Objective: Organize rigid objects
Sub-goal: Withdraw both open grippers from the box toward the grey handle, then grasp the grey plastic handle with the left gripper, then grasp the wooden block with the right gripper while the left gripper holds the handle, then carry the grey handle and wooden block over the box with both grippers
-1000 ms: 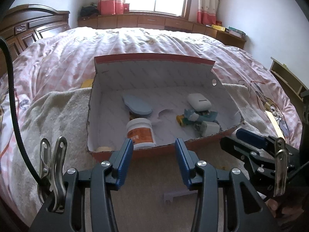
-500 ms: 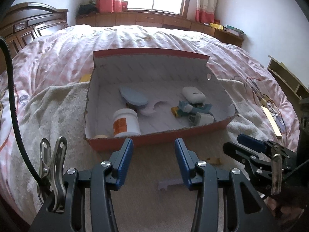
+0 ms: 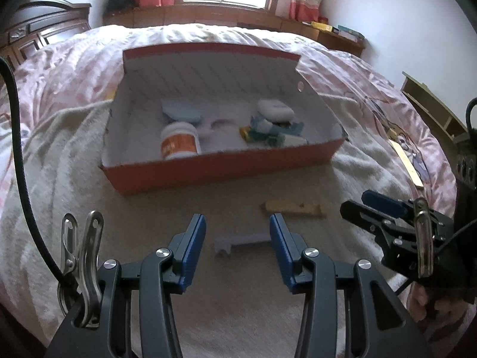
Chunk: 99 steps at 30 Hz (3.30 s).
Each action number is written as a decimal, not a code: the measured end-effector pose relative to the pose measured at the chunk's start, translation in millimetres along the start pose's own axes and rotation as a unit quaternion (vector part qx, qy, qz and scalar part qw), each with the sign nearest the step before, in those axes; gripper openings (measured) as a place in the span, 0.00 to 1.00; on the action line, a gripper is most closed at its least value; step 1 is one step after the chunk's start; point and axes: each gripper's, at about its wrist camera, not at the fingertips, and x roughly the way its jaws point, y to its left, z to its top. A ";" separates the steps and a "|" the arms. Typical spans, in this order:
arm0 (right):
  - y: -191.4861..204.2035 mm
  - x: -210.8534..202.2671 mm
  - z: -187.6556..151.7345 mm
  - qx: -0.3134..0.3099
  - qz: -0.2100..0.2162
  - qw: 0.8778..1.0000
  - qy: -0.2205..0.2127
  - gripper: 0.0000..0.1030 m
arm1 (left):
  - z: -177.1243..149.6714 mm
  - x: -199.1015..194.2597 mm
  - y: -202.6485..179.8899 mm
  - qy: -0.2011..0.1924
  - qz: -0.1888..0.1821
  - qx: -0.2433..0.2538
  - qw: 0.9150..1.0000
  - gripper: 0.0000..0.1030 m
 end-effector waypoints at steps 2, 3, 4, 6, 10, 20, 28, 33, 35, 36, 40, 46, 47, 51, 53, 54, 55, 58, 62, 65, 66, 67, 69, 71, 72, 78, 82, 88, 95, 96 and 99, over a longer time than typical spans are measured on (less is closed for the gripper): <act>-3.0 -0.6 -1.8 0.003 -0.002 1.000 0.001 0.55 | -2.5 4.7 -1.6 0.013 -0.004 0.002 1.000 0.45; -4.2 -0.8 -3.0 0.006 -0.002 1.000 0.002 0.55 | -4.0 7.0 -2.7 0.019 -0.007 0.002 1.000 0.45; -5.9 -1.1 -3.6 0.009 -0.002 1.000 0.003 0.55 | -5.7 9.9 -3.6 0.027 -0.011 0.001 1.000 0.45; -7.9 -1.1 -5.1 0.012 -0.002 1.000 0.004 0.55 | -8.0 13.1 -4.7 0.035 -0.013 0.000 0.999 0.45; -10.3 -0.2 -7.1 0.014 -0.001 1.000 0.005 0.55 | -12.4 16.6 -9.4 0.035 -0.009 0.011 0.999 0.62; -12.0 4.6 -9.8 0.018 0.003 1.000 0.012 0.55 | -19.0 31.1 -19.9 0.039 0.002 0.043 0.998 0.72; -11.0 9.9 -11.1 0.020 0.005 1.000 0.018 0.55 | -19.5 40.3 -23.6 0.037 0.008 0.054 0.998 0.74; -11.3 9.5 -12.1 0.021 0.005 1.000 0.019 0.55 | -21.1 44.0 -29.6 0.037 0.030 0.065 0.997 0.74; -11.8 9.5 -12.6 0.022 0.005 1.000 0.019 0.55 | -21.7 45.1 -31.5 0.035 0.039 0.065 0.996 0.74; -12.0 9.7 -12.8 0.023 0.005 1.000 0.019 0.55 | -22.0 45.4 -32.0 0.034 0.042 0.063 0.997 0.74; -12.4 9.9 -13.0 0.022 0.004 1.000 0.019 0.55 | -22.9 44.3 -32.4 0.028 0.049 0.064 0.996 0.72; -13.4 11.6 -14.7 0.025 0.004 0.999 0.021 0.55 | -22.5 38.3 -28.2 0.020 0.039 0.058 0.997 0.71; -13.1 12.0 -15.0 0.025 0.004 0.999 0.021 0.55 | -22.1 36.4 -26.0 0.018 0.038 0.055 0.998 0.71; -8.4 13.8 -14.6 0.021 0.005 0.999 0.023 0.55 | -19.4 27.6 -11.8 0.010 0.043 0.029 0.999 0.71; -2.9 16.6 -13.7 0.012 0.006 1.000 0.025 0.55 | -17.9 22.8 -1.4 0.006 0.047 0.013 0.999 0.71; 1.7 18.9 -13.5 0.005 0.005 1.000 0.026 0.55 | -17.2 20.7 2.9 0.005 0.051 0.007 0.999 0.71; 4.6 20.2 -13.2 0.000 0.005 1.000 0.026 0.55 | -16.0 18.1 8.4 0.002 0.058 0.001 0.998 0.71; 18.0 29.6 -10.2 -0.026 0.003 0.999 0.029 0.55 | -15.1 12.2 20.0 -0.006 0.065 -0.013 0.998 0.71; 32.0 41.7 -4.8 -0.060 0.000 0.998 0.032 0.55 | -14.9 5.8 33.6 -0.013 0.071 -0.030 0.997 0.71; 44.1 50.3 -0.4 -0.096 -0.005 0.995 0.033 0.55 | -15.5 2.8 41.6 -0.018 0.074 -0.040 0.996 0.71; 48.5 53.9 0.3 -0.109 -0.008 0.993 0.034 0.55 | -15.6 2.4 43.6 -0.018 0.074 -0.044 0.996 0.71; 50.4 55.7 0.3 -0.116 -0.008 0.993 0.036 0.55 | -15.9 1.7 46.1 -0.019 0.075 -0.048 0.996 0.71; 57.1 58.9 -0.5 -0.132 -0.012 0.991 0.037 0.54 | -16.1 0.9 50.4 -0.019 0.076 -0.053 0.996 0.71; 60.7 57.8 -2.5 -0.140 -0.011 0.989 0.035 0.45 | -16.7 0.7 52.2 -0.019 0.076 -0.055 0.995 0.71; 61.8 57.1 -3.7 -0.143 -0.009 0.989 0.034 0.39 | -16.5 1.1 52.2 -0.018 0.076 -0.055 0.995 0.71; 63.4 51.5 -8.3 -0.136 0.014 0.990 0.036 0.13 | -16.5 0.9 50.6 -0.019 0.076 -0.051 0.996 0.71; 59.8 46.2 -9.0 -0.118 0.037 0.992 0.037 0.11 | -15.5 -1.5 49.7 -0.022 0.076 -0.050 0.996 0.71; 55.6 32.0 -9.6 -0.096 0.061 0.993 0.028 0.11 | -11.7 -6.2 45.0 -0.029 0.076 -0.043 0.996 0.71; 50.1 15.6 -2.3 -0.069 0.089 0.994 0.013 0.11 | -3.5 -14.6 37.4 -0.042 0.073 -0.030 0.996 0.71; 49.8 13.9 -1.2 -0.067 0.091 0.994 0.011 0.11 | -1.7 -15.7 36.6 -0.044 0.073 -0.028 0.996 0.71; 48.8 10.1 5.2 -0.061 0.095 0.994 0.005 0.11 | 5.9 -18.7 34.1 -0.051 0.069 -0.021 0.996 0.71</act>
